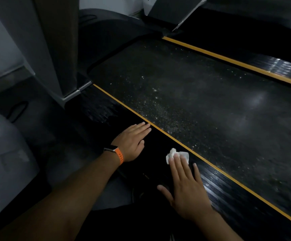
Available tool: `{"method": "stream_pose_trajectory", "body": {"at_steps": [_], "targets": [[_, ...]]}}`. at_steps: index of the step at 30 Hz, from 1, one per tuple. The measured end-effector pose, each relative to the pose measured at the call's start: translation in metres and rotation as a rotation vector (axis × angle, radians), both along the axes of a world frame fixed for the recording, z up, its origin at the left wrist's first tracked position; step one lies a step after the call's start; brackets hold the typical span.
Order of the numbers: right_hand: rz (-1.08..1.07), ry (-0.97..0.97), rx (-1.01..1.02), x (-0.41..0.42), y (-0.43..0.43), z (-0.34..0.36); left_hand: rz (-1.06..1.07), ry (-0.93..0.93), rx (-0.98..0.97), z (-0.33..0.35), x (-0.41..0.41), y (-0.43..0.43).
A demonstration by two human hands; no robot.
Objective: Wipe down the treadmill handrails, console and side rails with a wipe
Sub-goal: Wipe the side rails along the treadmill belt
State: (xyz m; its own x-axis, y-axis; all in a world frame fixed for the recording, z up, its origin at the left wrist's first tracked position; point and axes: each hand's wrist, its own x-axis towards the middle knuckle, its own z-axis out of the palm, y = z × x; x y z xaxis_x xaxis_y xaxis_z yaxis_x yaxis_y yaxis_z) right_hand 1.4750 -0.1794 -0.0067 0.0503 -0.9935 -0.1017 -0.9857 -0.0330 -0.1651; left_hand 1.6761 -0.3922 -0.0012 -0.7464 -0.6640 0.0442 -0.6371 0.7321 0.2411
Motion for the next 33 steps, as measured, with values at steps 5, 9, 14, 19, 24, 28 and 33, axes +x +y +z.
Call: {"method": "stream_pose_trajectory", "body": {"at_steps": [5, 9, 14, 19, 24, 28, 33], "targets": [[0.03, -0.01, 0.1, 0.032, -0.062, 0.016, 0.005, 0.004, -0.011, 0.003, -0.001, 0.003], [0.035, 0.004, 0.166, 0.035, -0.081, 0.024, 0.008, -0.016, -0.008, 0.003, -0.002, 0.003], [-0.033, -0.004, 0.02, 0.0, -0.018, 0.008, 0.0, -0.007, 0.002, 0.002, -0.001, 0.001], [-0.04, -0.073, 0.102, 0.007, -0.035, 0.015, -0.005, -0.025, 0.001, 0.001, -0.001, 0.001], [-0.031, -0.065, 0.169, 0.015, -0.083, 0.025, 0.0, -0.041, -0.002, 0.005, -0.004, 0.001], [-0.053, -0.045, 0.162, -0.01, -0.045, 0.025, -0.006, -0.063, -0.009, 0.006, -0.004, 0.001], [-0.177, -0.001, 0.059, -0.041, 0.022, 0.013, 0.003, -0.093, 0.005, 0.006, -0.008, 0.005]]}}
